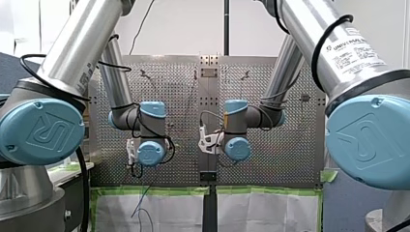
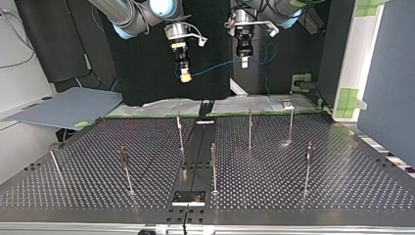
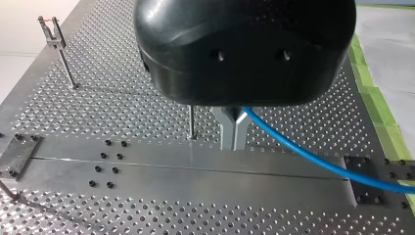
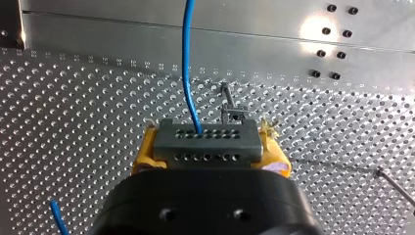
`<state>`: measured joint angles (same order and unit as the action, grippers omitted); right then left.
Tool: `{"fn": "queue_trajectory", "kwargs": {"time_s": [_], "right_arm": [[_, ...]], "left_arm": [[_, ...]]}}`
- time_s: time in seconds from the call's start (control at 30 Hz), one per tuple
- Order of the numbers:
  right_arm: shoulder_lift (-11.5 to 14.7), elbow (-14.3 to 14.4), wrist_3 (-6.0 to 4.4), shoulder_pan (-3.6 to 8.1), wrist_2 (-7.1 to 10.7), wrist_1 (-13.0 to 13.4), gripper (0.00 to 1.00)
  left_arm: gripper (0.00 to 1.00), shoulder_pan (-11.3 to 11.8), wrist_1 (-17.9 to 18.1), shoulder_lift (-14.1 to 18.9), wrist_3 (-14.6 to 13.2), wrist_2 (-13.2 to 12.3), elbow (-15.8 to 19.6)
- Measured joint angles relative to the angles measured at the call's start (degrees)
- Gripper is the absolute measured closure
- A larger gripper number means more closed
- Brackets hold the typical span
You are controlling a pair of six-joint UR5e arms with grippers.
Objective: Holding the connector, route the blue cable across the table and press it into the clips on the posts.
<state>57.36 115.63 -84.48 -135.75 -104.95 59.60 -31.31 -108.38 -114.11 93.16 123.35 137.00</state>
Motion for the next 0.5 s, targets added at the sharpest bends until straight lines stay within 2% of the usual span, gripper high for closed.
{"fn": "queue_trajectory", "kwargs": {"time_s": [0.2,0.23,0.5], "right_arm": [[0.0,0.0,0.00,0.00,0.00,0.0,0.96],[0.0,0.0,0.00,0.00,0.00,0.0,1.00],[0.0,0.0,0.00,0.00,0.00,0.0,1.00]], "left_arm": [[1.00,0.0,0.0,0.0,0.0,0.0,0.0],[1.00,0.0,0.0,0.0,0.0,0.0,0.0],[1.00,0.0,0.0,0.0,0.0,0.0,0.0]]}}
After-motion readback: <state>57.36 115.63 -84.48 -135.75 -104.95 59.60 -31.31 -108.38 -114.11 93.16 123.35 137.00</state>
